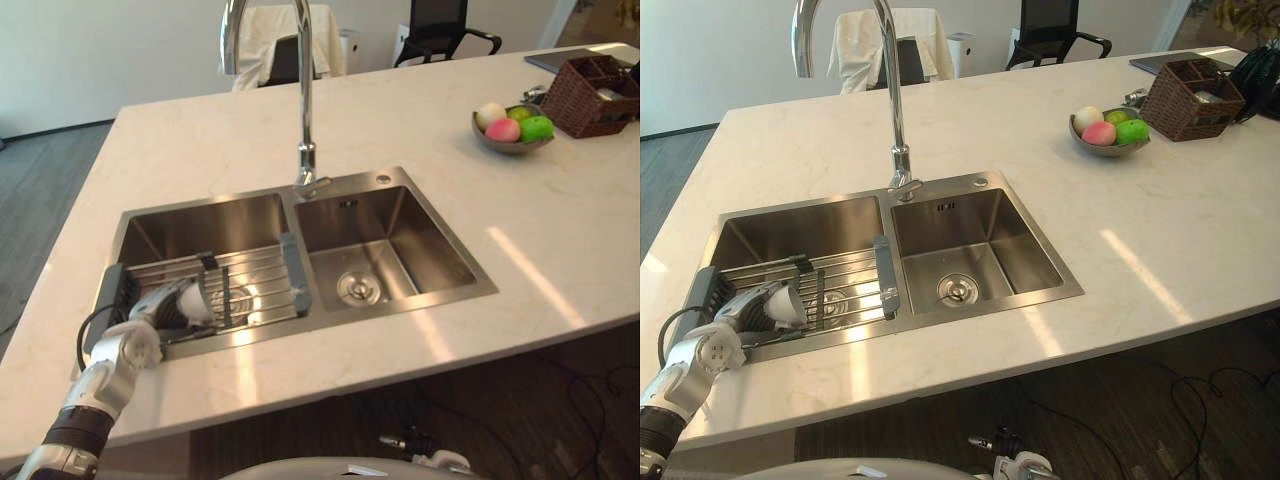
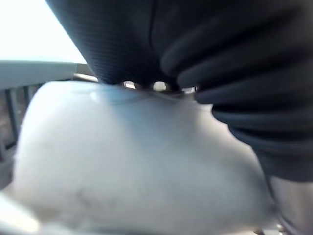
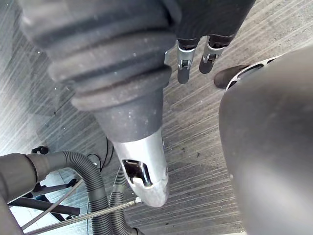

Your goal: Walk over to the sink, pick up the cup, carry it to the dishwasher, place the cup inside the dishwasher, then close the dishwasher door

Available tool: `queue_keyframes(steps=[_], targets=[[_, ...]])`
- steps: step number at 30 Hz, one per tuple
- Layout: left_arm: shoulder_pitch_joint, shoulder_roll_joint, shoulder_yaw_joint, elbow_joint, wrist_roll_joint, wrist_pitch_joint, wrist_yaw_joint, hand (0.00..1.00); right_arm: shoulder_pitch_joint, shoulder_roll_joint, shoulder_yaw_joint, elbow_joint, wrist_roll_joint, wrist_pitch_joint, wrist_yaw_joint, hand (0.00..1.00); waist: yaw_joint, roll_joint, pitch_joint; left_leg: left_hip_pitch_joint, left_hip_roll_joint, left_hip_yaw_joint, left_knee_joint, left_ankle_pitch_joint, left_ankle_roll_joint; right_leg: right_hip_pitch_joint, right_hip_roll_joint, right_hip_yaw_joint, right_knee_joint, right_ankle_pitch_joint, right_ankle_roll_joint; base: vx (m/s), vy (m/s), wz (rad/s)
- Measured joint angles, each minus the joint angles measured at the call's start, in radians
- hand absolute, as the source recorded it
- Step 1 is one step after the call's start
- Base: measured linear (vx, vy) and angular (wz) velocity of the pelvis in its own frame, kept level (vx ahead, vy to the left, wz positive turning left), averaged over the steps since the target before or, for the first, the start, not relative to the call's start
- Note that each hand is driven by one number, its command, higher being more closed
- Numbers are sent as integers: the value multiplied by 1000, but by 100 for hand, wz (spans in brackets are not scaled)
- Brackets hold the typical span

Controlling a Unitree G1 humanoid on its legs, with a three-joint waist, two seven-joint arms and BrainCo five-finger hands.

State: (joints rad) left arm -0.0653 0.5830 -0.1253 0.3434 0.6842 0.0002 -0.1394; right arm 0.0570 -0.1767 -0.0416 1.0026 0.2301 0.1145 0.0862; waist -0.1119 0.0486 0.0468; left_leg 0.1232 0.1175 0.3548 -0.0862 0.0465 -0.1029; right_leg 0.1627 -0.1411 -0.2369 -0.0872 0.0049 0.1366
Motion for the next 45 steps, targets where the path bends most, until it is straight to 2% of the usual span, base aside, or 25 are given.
queue_keyframes(steps=[5, 10, 19, 20, 27, 31, 36, 40, 43, 45], targets=[[-11, 8, -3, 49, 20, 0, 16, 0, -1, -2, 2, 0, -1, 0, 3, 0, -2, 0, 0, 0, 0, 1, 0, -2, -1, 0, 0, 2, 0, -1, 1, 0, 0, 0], [-22, 18, -22, 120, 68, 3, 72, 0, -2, -10, 15, 5, -3, 4, 29, 0, -13, 0, 0, 6, 0, 7, 0, -2, -1, 1, 0, 8, 0, -1, 0, -6, -3, -1], [-29, 21, -33, 172, 63, 23, 64, 0, -6, -34, 43, 36, -39, 38, 50, 0, -24, 9, 0, 33, 2, 33, 0, -9, -3, 10, 1, 35, 0, 1, 0, -22, -6, -9], [-34, 24, -33, 173, 62, 26, 44, 100, -5, -36, 46, 36, -42, 46, 63, 0, -26, 9, 0, 34, 2, 33, 0, -9, -4, 10, 1, 36, 0, 2, 0, 0, 0, 0], [-62, 43, -32, 168, -43, 49, -121, 100, -13, -48, 49, 35, -65, 65, 93, 0, -35, 27, 2, 36, 2, 33, 0, -12, -7, 9, 0, 38, -1, 3, 1, 0, 0, 0], [-61, 64, -35, 167, -102, 52, -153, 100, -18, -48, 48, 35, -77, 65, 110, 0, -46, 29, 3, 35, 1, 33, 1, -18, -8, 7, 0, 40, -1, 3, 2, 0, -3, -1], [-51, 68, -37, 153, -208, 26, -152, 100, -19, -48, 48, 35, -79, 59, 110, 0, -45, 31, 6, 35, 1, 33, 6, -19, -6, 7, 0, 39, -1, 1, 4, 0, 0, 0], [-32, 64, -36, 138, -346, -28, -127, 100, -19, -47, 45, 35, -78, 41, 107, 0, -43, 31, 17, 35, -1, 31, 6, -22, -5, 7, -1, 33, -1, -1, 7, 0, 0, 0], [-15, 61, -30, 140, -432, -71, -82, 100, -19, -47, 38, 35, -77, 30, 102, 0, -39, 30, 27, 33, -3, 28, 6, -23, -4, 7, -5, 29, -1, -4, 9, 0, -1, 1], [-1, 25, 7, 140, -495, -120, -34, 100, -13, -45, 37, 35, -69, 16, 83, 0, -26, 23, 36, 31, -5, 25, 6, -23, -3, 7, -7, 21, -1, -5, 10, 1, -2, 5]])
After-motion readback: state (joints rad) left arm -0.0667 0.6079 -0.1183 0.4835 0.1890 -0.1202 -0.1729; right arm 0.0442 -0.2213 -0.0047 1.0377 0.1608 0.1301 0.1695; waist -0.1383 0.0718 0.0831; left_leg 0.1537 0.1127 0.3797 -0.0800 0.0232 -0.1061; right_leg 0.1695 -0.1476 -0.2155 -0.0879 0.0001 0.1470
